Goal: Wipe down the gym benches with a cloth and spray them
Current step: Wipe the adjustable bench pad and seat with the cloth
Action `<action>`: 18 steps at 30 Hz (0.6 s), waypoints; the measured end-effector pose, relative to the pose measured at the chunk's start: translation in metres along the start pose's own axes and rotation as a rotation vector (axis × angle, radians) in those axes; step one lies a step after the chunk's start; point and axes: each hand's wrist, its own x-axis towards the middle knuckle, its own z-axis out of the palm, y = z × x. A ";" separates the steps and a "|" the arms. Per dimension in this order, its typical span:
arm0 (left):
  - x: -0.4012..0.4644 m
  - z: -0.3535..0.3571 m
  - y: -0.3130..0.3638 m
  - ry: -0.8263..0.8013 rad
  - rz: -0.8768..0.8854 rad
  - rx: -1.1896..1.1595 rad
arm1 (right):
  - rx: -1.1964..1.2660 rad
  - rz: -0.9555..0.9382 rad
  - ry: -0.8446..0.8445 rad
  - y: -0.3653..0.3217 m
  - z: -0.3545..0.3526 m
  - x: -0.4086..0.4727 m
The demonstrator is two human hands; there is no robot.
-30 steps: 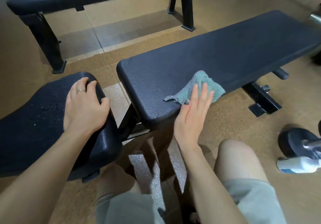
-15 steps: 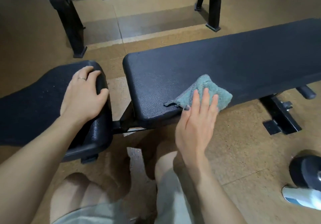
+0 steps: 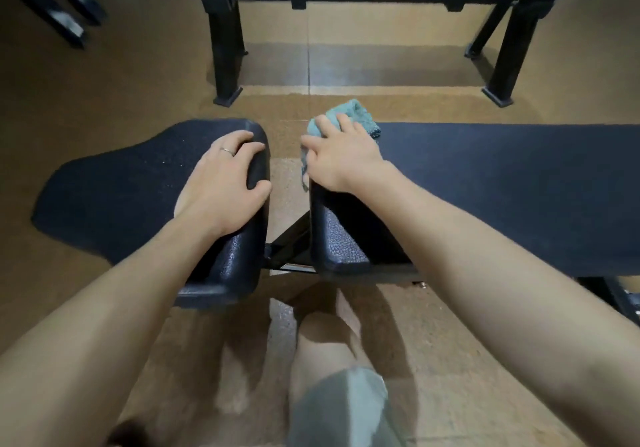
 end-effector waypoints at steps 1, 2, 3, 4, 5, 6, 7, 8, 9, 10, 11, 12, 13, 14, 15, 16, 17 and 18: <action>0.000 0.000 -0.001 0.003 0.005 0.005 | 0.023 0.016 0.008 0.003 -0.003 0.011; 0.000 0.001 -0.002 0.004 0.012 0.004 | 0.054 0.044 0.018 0.009 -0.006 0.016; -0.001 0.002 -0.004 0.004 0.018 -0.006 | 0.075 0.089 0.032 0.018 -0.009 0.019; -0.001 0.002 -0.005 0.004 0.023 -0.020 | 0.081 0.145 0.048 0.028 -0.011 0.021; 0.000 0.003 -0.006 0.004 0.028 -0.032 | 0.073 0.204 0.059 0.037 -0.012 0.022; 0.000 0.003 -0.007 0.003 0.036 -0.040 | 0.065 0.258 0.061 0.042 -0.012 0.022; 0.001 0.003 -0.007 0.005 0.044 -0.044 | 0.059 0.287 0.062 0.042 -0.010 0.020; 0.001 0.002 -0.007 0.009 0.050 -0.045 | 0.061 0.293 0.077 0.037 -0.006 0.017; 0.000 0.002 -0.007 0.009 0.053 -0.047 | 0.067 0.292 0.103 0.029 -0.002 0.013; 0.000 0.002 -0.006 0.007 0.050 -0.054 | 0.083 0.283 0.132 0.019 0.004 0.008; 0.000 0.002 -0.006 0.004 0.046 -0.062 | 0.108 0.266 0.151 0.007 0.008 0.000; 0.001 0.001 -0.006 0.003 0.043 -0.070 | 0.133 0.243 0.155 -0.005 0.013 -0.011; 0.001 0.001 -0.006 0.003 0.046 -0.071 | 0.148 0.214 0.149 -0.018 0.016 -0.025; 0.001 0.001 -0.007 -0.001 0.053 -0.074 | 0.141 0.180 0.150 -0.030 0.020 -0.040; 0.000 0.000 -0.008 -0.010 0.062 -0.090 | 0.102 0.141 0.168 -0.040 0.025 -0.054; 0.000 -0.001 -0.010 -0.021 0.072 -0.125 | 0.034 0.097 0.193 -0.049 0.031 -0.065; 0.000 -0.005 -0.014 -0.039 0.082 -0.171 | -0.031 0.069 0.205 -0.055 0.035 -0.074; -0.002 -0.010 -0.021 -0.055 0.094 -0.202 | -0.056 0.061 0.210 -0.058 0.034 -0.077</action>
